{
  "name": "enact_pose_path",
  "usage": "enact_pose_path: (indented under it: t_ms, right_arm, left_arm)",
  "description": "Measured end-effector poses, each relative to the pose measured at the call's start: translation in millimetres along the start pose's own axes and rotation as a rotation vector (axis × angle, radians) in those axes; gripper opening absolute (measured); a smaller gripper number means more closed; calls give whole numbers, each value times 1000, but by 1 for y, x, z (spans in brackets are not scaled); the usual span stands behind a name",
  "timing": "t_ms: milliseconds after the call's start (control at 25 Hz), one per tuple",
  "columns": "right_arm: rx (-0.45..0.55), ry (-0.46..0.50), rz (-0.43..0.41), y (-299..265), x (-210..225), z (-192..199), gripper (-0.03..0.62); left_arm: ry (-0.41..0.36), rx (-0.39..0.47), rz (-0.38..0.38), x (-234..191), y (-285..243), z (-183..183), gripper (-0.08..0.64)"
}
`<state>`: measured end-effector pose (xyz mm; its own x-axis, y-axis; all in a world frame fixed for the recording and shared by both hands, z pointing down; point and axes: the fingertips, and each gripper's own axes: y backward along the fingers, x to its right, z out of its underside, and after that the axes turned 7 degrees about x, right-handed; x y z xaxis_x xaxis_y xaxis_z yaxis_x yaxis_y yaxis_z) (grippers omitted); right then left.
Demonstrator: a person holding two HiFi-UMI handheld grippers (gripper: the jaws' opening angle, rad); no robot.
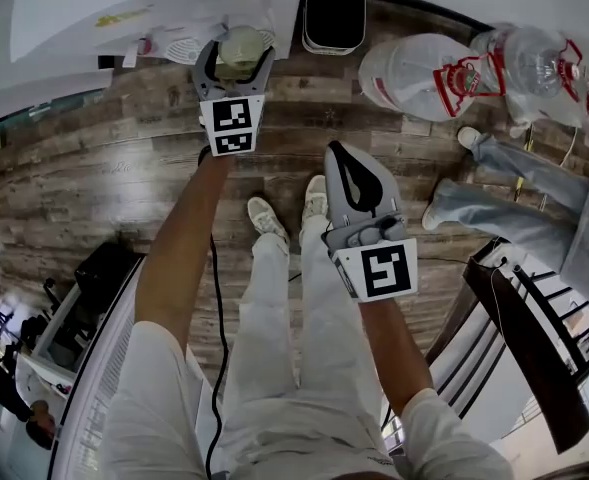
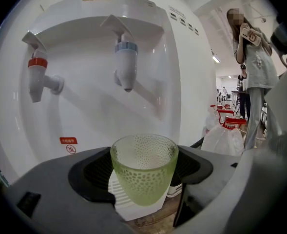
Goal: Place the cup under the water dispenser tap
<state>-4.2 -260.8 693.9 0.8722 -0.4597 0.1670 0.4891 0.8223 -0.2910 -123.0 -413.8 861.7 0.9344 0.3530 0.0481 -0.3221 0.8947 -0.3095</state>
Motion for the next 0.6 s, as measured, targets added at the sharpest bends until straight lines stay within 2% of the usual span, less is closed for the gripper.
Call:
enact_pose_path:
  t_ms: [480, 600]
  right_arm:
    - [-9, 10, -3, -1, 0, 5, -1]
    - [-8, 10, 0, -2, 1, 5, 0]
  left_arm:
    - [-44, -14, 36, -3, -11, 10, 383]
    - [-54, -38, 41, -2, -12, 14, 419]
